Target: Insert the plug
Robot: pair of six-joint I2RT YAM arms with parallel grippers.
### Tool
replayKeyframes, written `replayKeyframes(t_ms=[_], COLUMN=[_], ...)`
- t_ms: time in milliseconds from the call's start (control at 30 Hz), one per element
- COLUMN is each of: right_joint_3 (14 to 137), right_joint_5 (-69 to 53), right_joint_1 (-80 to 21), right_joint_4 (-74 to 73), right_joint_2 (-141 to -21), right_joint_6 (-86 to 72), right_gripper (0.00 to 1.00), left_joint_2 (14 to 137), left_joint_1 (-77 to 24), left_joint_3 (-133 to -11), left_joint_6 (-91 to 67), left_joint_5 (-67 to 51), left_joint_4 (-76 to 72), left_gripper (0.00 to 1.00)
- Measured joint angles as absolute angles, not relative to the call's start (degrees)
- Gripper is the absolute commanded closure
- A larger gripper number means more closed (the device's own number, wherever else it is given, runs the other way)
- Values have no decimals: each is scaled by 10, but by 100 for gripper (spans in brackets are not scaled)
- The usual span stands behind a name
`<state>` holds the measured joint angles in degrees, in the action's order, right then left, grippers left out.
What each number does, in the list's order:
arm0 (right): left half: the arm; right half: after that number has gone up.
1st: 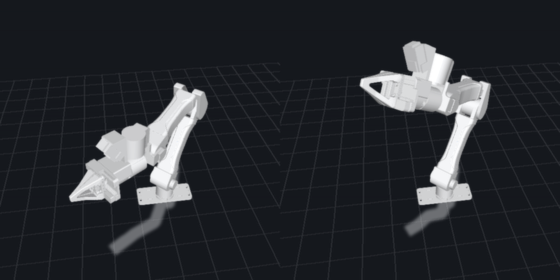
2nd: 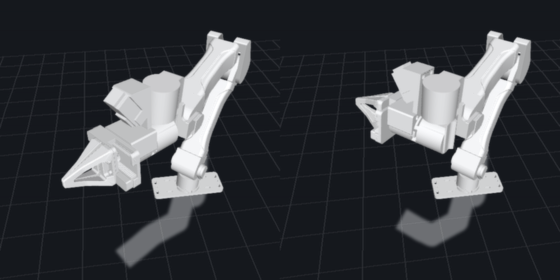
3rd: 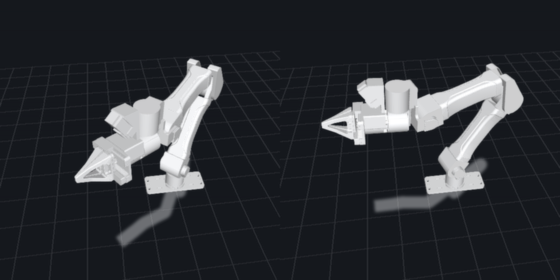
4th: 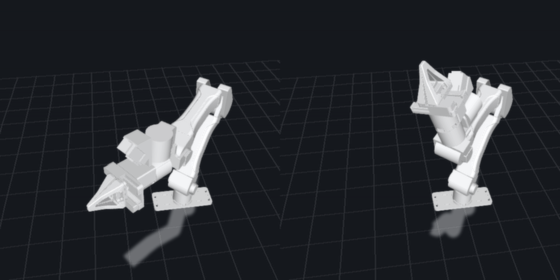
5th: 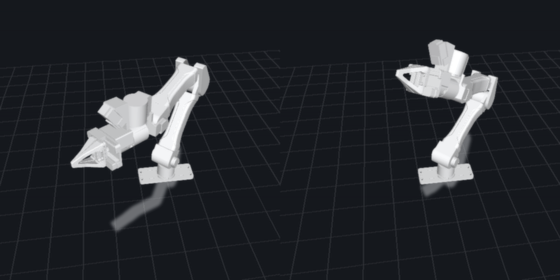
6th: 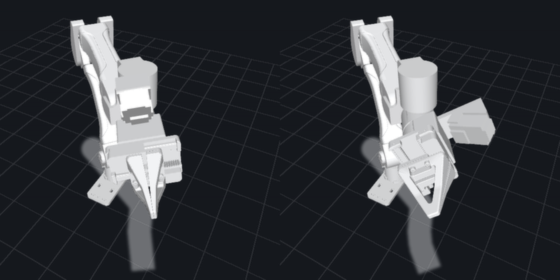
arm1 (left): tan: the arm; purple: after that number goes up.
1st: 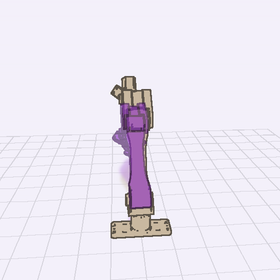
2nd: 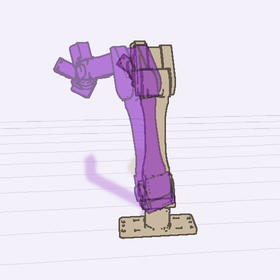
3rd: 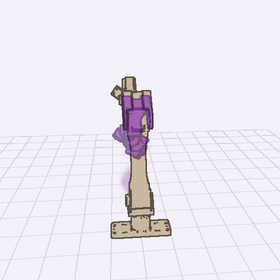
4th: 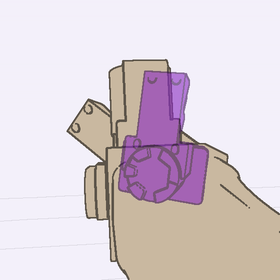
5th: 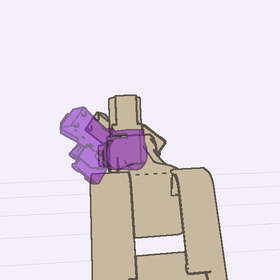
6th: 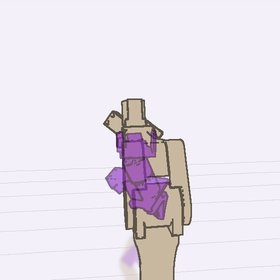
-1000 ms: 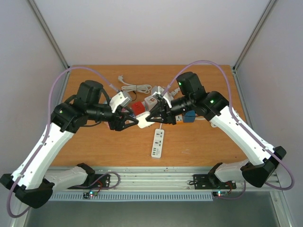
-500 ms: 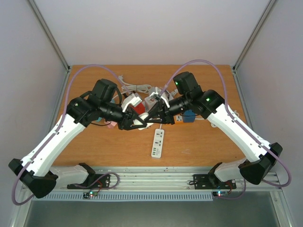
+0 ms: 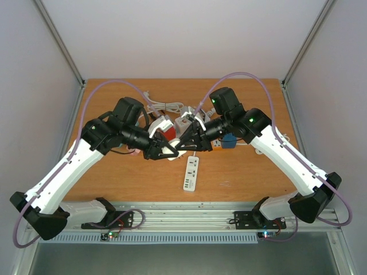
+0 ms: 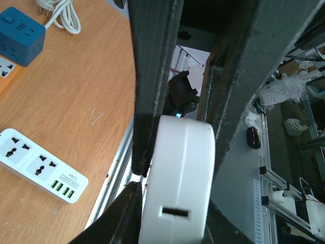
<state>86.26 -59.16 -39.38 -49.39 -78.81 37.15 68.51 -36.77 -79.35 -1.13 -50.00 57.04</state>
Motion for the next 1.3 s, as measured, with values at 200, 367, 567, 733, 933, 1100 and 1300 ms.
replayKeyframes(t_ms=[200,367,567,733,933,1100,1300], right_joint_3=[865,865,865,842,746,665,596], right_joint_5=[-580,-581,-597,-547,-453,-334,-210], right_joint_1=[-395,-395,-394,-398,-393,-392,-392], right_joint_4=[-486,-485,-488,-442,-368,-294,-269], right_joint_2=[-789,-790,-790,-772,-676,-596,-557], right_joint_6=[372,366,358,346,316,248,174], right_gripper=[96,96,52,21,16,16,16], left_joint_2=[693,694,689,688,689,741,836], left_joint_1=[-368,-370,-376,-373,-372,-366,-318], left_joint_3=[-793,-793,-793,-777,-748,-762,-772], left_joint_6=[-31,-21,13,4,30,66,108], left_joint_5=[-496,-498,-500,-447,-339,-276,-260], left_joint_4=[571,569,569,566,560,559,524], left_gripper=[70,87,100,100,100,100,99])
